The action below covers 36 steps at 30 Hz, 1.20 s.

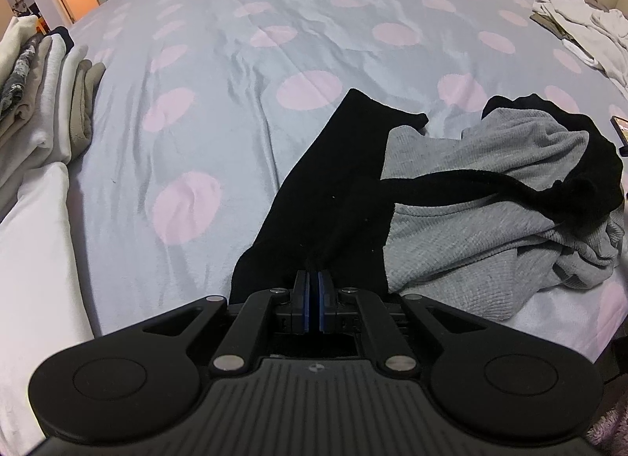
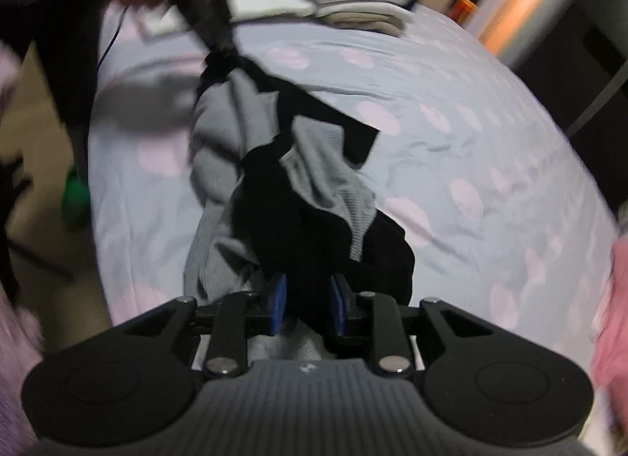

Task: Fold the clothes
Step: 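Lift the top with both grippers and raise it off the bed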

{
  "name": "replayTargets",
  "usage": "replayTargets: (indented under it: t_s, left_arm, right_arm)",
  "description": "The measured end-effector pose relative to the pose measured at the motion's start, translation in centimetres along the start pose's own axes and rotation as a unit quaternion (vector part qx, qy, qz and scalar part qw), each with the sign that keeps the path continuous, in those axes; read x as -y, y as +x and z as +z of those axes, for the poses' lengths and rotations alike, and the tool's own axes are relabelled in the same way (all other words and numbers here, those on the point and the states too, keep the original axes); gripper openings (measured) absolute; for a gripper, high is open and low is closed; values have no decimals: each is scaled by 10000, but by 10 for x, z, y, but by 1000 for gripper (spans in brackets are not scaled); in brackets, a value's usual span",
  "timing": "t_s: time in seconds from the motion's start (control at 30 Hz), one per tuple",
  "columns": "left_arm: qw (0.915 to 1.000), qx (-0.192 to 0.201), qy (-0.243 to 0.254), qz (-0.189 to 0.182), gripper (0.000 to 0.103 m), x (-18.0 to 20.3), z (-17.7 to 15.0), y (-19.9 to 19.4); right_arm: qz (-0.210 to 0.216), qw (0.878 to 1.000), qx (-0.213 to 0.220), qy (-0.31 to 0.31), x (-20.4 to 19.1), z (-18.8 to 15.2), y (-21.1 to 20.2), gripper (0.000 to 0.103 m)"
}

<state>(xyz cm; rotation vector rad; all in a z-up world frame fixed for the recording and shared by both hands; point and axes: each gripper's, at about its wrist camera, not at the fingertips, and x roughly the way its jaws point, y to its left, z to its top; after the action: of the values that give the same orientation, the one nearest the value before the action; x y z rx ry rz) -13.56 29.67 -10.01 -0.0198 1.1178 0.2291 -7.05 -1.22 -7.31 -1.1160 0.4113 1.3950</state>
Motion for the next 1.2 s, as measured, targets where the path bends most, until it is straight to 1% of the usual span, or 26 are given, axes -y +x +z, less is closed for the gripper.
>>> replayTargets:
  t_s: [0.07, 0.13, 0.23, 0.33, 0.4, 0.53, 0.63, 0.67, 0.73, 0.8, 0.87, 0.9, 0.97, 1.03, 1.1, 1.2]
  left_arm:
    - [10000, 0, -17, -11, 2, -1, 0, 0]
    - [10000, 4, -35, -23, 2, -2, 0, 0]
    - [10000, 15, -41, -36, 2, -3, 0, -1]
    - [10000, 18, -49, -45, 2, -4, 0, -1]
    - [10000, 18, -31, -40, 2, -3, 0, -1]
    - [10000, 13, -13, -23, 2, -2, 1, -1]
    - [10000, 7, -27, -7, 3, -1, 1, -1]
    - [10000, 4, -29, -2, 3, -1, 1, -1]
    - [10000, 2, -39, 5, 2, 0, 1, -2]
    - [10000, 12, -61, 4, 3, 0, 1, -2]
    - [9999, 43, -94, -4, 3, -1, 1, -3]
    - [9999, 73, -121, -11, 3, -1, 2, -4]
    - [9993, 273, -238, -47, 2, -6, 4, -12]
    - [9973, 552, -469, -136, 2, -15, 7, -23]
    - [9921, 907, -820, -287, 2, -25, 11, -39]
    - [9843, 1343, -1062, -434, 2, -33, 18, -61]
  right_arm:
    - [-82, 9994, -54, -346, -8, 1, 7, 34]
    - [-78, 9985, -132, -528, -13, 1, 16, 34]
    - [-50, 9978, -318, -582, -14, -1, 24, 34]
    - [347, 9990, -178, -203, -4, -1, 14, 34]
    - [669, 9977, -61, 48, 1, 0, 7, 34]
    - [545, 9981, -2, 294, 7, 1, 7, 33]
    - [301, 9987, -189, 379, 13, 0, 16, 33]
    - [374, 9984, -207, 377, 12, 0, 18, 31]
    - [556, 9975, -230, 365, 11, -1, 21, 19]
    - [703, 9972, -213, 163, 2, 1, 21, 18]
    - [686, 9973, -246, 6, -6, 1, 21, 6]
    - [595, 9979, -236, 33, -5, 0, 20, 2]
    - [333, 9991, -147, 225, 2, -1, 15, 2]
    - [-250, 9970, 52, 736, 20, -1, 3, 2]
    - [-847, 9882, 254, 1254, 38, -1, -10, 2]
    - [-1627, 9699, 409, 1765, 56, 3, -26, 2]
